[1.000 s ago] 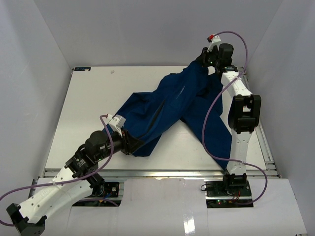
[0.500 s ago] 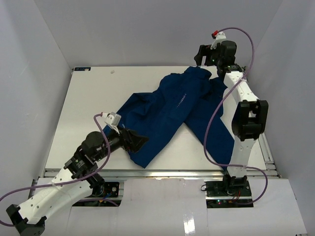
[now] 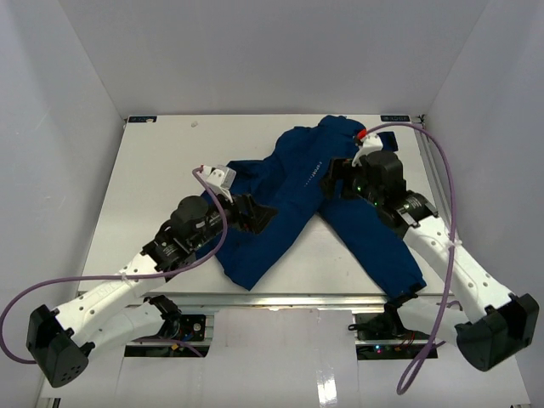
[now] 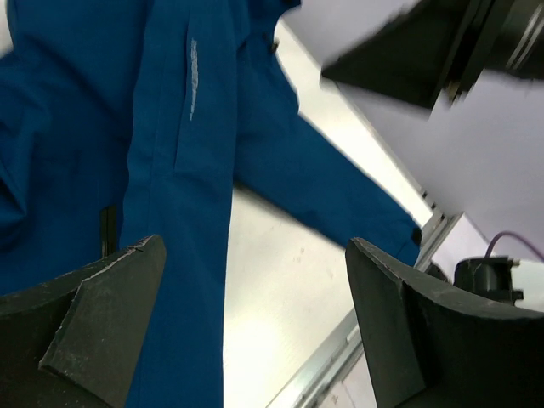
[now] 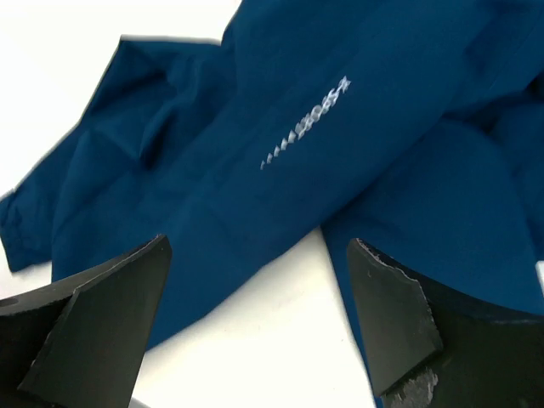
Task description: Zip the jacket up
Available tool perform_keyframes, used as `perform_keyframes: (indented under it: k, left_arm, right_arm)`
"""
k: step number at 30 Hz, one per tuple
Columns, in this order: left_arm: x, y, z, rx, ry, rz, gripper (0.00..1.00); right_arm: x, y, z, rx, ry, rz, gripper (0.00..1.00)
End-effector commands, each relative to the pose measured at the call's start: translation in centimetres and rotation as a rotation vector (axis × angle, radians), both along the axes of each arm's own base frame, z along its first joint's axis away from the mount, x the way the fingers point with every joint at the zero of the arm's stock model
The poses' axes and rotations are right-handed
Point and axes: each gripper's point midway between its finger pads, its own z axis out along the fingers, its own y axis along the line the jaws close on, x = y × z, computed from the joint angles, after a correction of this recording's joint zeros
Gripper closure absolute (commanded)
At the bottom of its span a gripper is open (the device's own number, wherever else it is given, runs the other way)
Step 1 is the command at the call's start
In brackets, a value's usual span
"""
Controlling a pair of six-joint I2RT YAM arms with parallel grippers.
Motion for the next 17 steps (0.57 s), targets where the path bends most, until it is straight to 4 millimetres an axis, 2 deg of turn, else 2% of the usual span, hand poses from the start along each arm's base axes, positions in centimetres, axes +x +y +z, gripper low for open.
perform_keyframes:
  k: [1,3,6,10,17]
  left_arm:
    - [-0.6,1.3,3.3,-0.084,-0.135,0.026,0.02]
    - [-0.5,1.9,3.2,-0.100,-0.159,0.053,0.02]
    - [-0.6,2.3,2.6,-0.096,-0.162,0.070,0.02]
    - [-1.1,1.7,2.4,-0.099,-0.161,0.025,0.02]
    - [-1.8,0.8,2.4,-0.101,-0.164,-0.037,0.02]
  right_arm:
    - [-3.7,-0.5,0.3,-0.002,-0.060,0.005,0.10]
    - [-5.1,-1.0,-0.7,0.000,-0.065,0.011,0.10]
    - [-6.6,-2.7,0.3,0.034,-0.138,-0.023,0.10]
    - [-7.8,-4.4,1.4,0.056,-0.223,-0.059,0.10]
    - [-8.6,-5.1,3.4,0.088,-0.298,-0.061,0.10]
